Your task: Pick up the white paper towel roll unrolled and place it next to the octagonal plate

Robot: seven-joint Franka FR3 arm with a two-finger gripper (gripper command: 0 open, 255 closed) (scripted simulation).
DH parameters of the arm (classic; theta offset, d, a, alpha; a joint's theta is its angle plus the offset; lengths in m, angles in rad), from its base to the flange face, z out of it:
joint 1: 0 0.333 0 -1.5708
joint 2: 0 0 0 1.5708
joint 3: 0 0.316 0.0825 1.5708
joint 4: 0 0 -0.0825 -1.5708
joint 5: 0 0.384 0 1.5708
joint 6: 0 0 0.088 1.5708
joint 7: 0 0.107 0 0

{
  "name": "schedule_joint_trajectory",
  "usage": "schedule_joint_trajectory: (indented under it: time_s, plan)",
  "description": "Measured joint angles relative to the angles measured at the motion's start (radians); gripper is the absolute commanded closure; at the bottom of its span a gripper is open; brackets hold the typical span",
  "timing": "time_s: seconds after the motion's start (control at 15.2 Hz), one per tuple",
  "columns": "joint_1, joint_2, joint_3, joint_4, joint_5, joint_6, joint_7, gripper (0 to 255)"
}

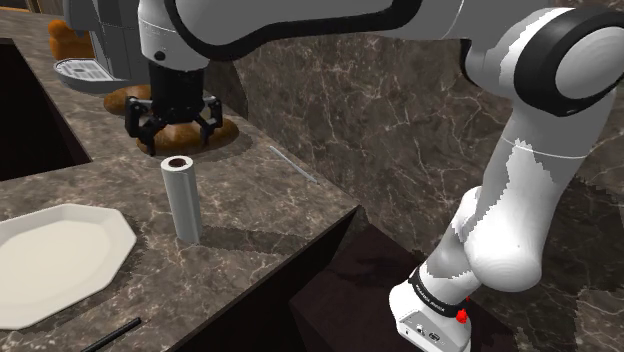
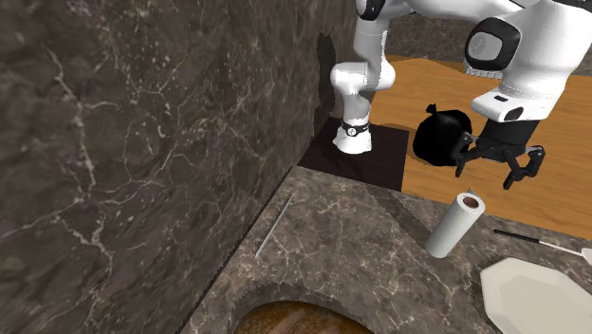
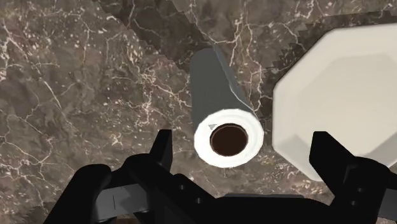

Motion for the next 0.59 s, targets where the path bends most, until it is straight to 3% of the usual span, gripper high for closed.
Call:
schedule_joint_trajectory:
  time_s: [0.59]
  plan:
    - [-0.015, 0.099, -0.026, -0.025, -0.035, 0.152, -0.013, 0]
